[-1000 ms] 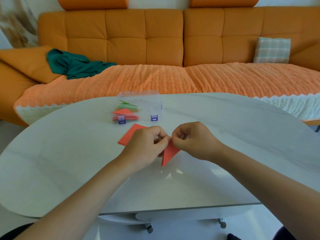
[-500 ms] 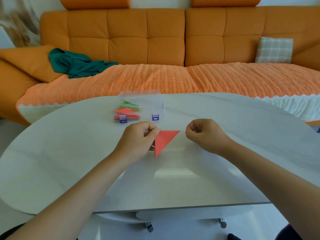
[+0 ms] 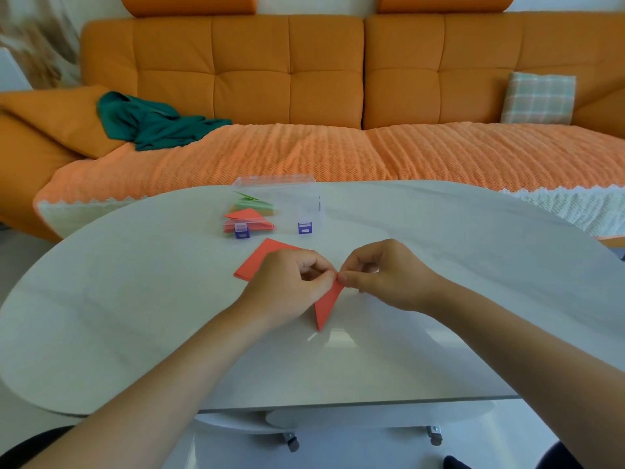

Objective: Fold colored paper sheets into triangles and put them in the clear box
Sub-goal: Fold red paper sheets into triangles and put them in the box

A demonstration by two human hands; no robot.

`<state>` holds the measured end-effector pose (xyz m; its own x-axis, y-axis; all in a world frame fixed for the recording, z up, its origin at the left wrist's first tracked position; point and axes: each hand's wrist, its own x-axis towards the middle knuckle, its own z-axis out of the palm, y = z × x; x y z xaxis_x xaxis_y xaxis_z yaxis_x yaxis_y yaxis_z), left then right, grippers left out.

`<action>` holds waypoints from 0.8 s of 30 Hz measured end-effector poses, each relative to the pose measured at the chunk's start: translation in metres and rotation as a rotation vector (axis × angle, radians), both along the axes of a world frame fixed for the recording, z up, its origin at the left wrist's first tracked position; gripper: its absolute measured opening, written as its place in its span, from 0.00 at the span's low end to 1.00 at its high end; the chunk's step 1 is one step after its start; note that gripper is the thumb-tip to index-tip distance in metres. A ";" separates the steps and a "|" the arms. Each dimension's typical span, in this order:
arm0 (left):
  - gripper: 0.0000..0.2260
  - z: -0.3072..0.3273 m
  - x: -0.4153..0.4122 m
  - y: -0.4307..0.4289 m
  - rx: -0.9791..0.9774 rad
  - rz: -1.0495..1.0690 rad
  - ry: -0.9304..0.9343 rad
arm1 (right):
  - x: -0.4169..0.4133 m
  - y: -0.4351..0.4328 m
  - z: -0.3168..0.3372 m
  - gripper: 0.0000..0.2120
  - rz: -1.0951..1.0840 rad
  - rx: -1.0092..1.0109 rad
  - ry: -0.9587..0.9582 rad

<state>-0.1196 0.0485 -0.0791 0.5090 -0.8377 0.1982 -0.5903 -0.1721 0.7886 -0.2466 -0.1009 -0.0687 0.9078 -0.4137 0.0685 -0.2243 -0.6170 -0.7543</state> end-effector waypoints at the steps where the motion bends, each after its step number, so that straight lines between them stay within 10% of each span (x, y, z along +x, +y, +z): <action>1: 0.05 0.001 0.000 0.000 0.009 0.000 -0.013 | 0.000 0.002 0.000 0.05 0.019 -0.024 -0.001; 24: 0.08 0.006 -0.011 -0.002 -0.135 0.214 0.381 | 0.000 0.001 0.009 0.09 -0.126 0.182 -0.012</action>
